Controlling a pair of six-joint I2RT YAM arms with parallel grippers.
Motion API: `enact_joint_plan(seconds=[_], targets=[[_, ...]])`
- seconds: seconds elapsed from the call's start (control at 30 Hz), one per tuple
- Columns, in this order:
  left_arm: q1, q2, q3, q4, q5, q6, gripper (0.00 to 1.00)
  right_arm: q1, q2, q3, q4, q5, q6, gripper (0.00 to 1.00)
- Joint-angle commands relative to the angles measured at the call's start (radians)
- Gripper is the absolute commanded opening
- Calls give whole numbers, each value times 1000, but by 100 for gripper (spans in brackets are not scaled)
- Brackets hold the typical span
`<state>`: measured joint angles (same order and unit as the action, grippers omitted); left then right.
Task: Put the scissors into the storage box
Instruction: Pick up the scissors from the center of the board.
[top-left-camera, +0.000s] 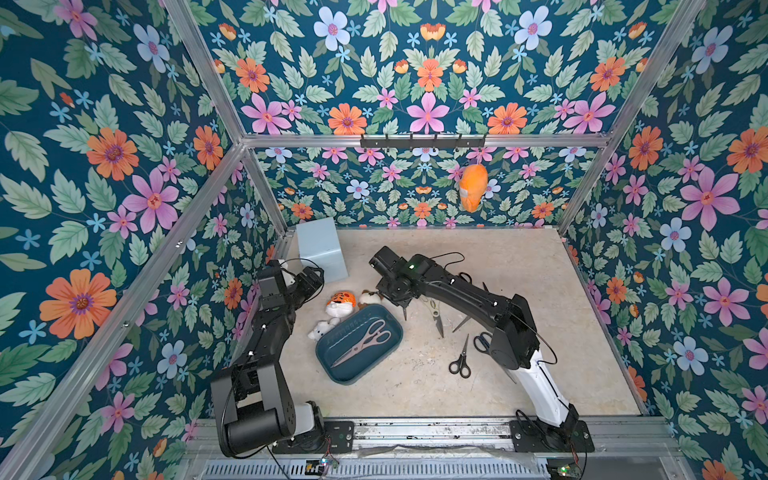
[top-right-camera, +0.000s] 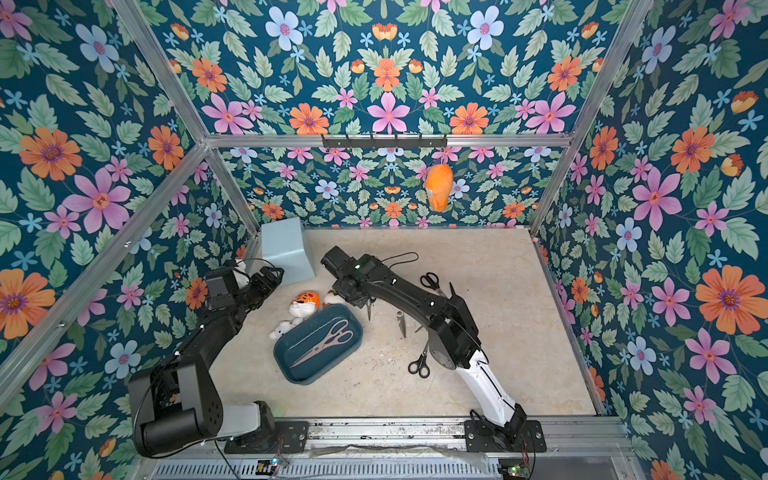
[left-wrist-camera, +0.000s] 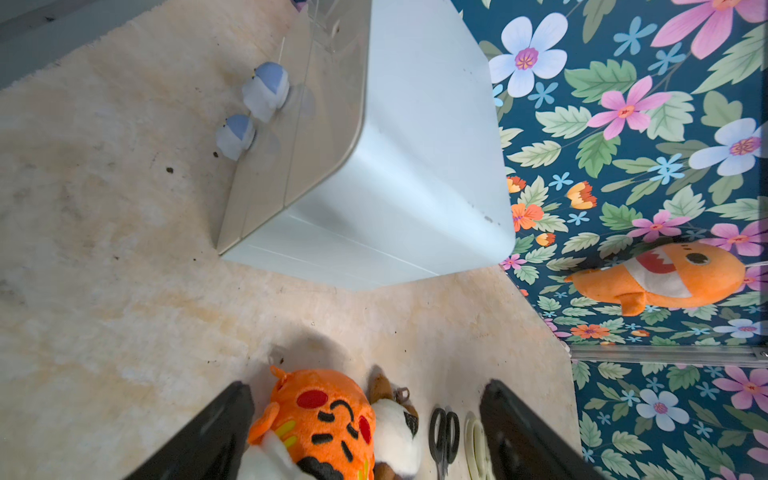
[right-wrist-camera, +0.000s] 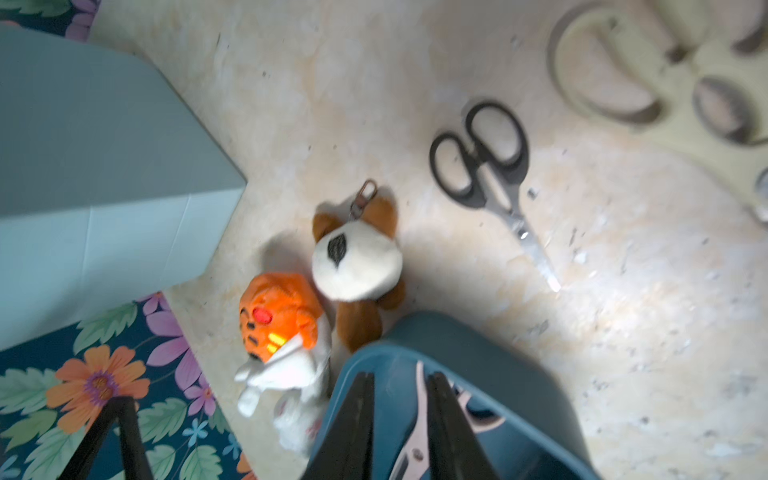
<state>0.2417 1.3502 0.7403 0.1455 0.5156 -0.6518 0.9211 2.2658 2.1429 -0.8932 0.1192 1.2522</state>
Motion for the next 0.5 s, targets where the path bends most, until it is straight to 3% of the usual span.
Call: enact_joint_plan(seconds=[0.0, 0.27, 0.47], targets=[[-7, 12, 1, 32, 32, 9, 91, -48, -25, -45, 27, -34, -142, 25], [-82, 41, 35, -20, 46, 39, 91, -170, 9, -21, -65, -87, -406, 25], [-120, 49, 67, -77, 81, 57, 91, -204, 186, 264, -267, -136, -587, 25]])
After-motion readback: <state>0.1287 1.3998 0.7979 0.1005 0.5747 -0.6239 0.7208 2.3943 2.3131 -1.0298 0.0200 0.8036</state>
